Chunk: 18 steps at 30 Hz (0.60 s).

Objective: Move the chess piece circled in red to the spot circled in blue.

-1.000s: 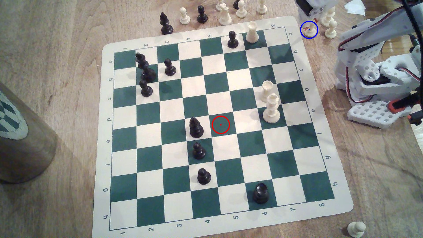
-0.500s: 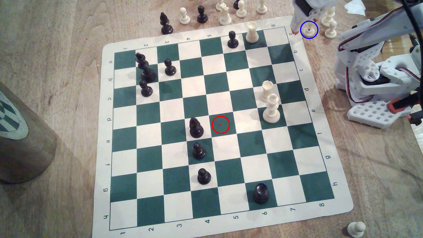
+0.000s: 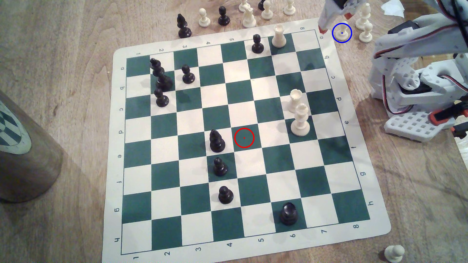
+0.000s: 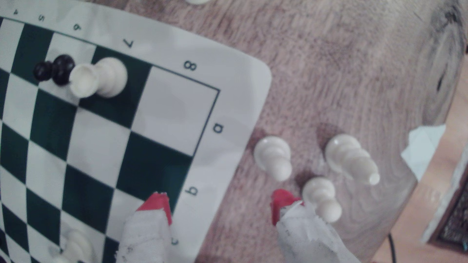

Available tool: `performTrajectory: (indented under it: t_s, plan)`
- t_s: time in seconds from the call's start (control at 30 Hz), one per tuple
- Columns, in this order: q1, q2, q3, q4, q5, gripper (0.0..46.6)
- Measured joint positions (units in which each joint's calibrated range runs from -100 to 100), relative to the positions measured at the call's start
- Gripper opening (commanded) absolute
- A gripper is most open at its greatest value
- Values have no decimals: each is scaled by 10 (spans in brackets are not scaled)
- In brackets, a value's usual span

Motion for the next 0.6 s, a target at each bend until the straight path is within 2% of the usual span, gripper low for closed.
performTrajectory:
  t_s: [0.1, 0.13, 0.4, 0.5, 0.57, 0.6]
  plan:
    - [-23, -24, -13, 27, -7, 234]
    - [-27, -32, -15, 32, -10, 250]
    - [-136, -100, -95, 89, -31, 291]
    - [-224, -129, -109, 112, -31, 291]
    - [-278, -145, -109, 117, -40, 285]
    - [-337, -152, -109, 116, -44, 280]
